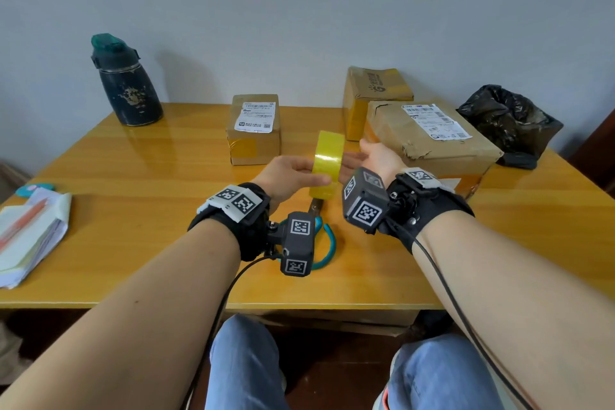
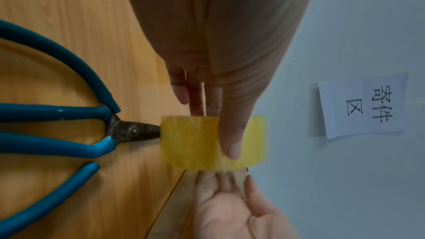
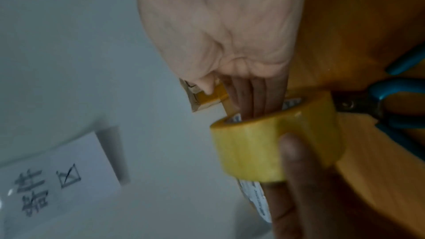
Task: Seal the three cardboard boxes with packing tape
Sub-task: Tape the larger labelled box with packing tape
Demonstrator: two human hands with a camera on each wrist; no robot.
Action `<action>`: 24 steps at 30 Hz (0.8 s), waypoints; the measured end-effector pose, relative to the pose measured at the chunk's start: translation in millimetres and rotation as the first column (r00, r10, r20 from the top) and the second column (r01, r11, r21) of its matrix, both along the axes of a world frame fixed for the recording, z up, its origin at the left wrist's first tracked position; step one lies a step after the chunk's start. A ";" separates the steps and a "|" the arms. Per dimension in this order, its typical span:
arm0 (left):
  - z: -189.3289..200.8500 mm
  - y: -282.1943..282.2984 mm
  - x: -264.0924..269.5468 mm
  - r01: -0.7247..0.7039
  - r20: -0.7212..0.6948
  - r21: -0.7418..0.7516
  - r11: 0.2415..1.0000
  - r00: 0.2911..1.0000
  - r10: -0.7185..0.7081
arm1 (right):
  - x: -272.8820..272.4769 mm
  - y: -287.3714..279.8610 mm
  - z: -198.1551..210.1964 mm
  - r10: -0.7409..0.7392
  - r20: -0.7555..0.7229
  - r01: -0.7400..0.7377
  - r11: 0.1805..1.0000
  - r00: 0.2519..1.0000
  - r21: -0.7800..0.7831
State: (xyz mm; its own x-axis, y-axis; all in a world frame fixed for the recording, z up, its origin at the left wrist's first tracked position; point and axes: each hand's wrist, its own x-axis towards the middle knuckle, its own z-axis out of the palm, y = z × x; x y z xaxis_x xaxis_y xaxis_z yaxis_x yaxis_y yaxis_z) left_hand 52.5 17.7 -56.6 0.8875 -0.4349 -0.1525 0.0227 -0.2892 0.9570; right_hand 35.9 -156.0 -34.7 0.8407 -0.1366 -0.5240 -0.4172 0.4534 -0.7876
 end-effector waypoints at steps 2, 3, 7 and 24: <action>1.6 3.5 3.8 -0.099 0.018 -0.022 0.995 0.995 0.099 | 1.0 3.8 -5.0 0.074 -0.013 -0.075 0.992 0.997 -0.100; 1.5 5.1 5.4 -0.139 0.017 -0.030 0.990 0.990 0.140 | -1.6 7.7 -8.4 0.135 -0.055 -0.143 0.973 0.989 -0.182; 1.6 11.0 8.8 -0.245 0.008 -0.046 0.968 0.969 0.246 | -12.0 30.5 -13.0 0.474 -0.216 -0.518 0.726 0.854 -0.452; 5.8 1.0 3.1 -0.385 -0.227 -0.065 0.921 0.904 0.362 | -21.7 18.2 -30.1 0.459 -0.689 -0.723 -0.132 0.561 -0.678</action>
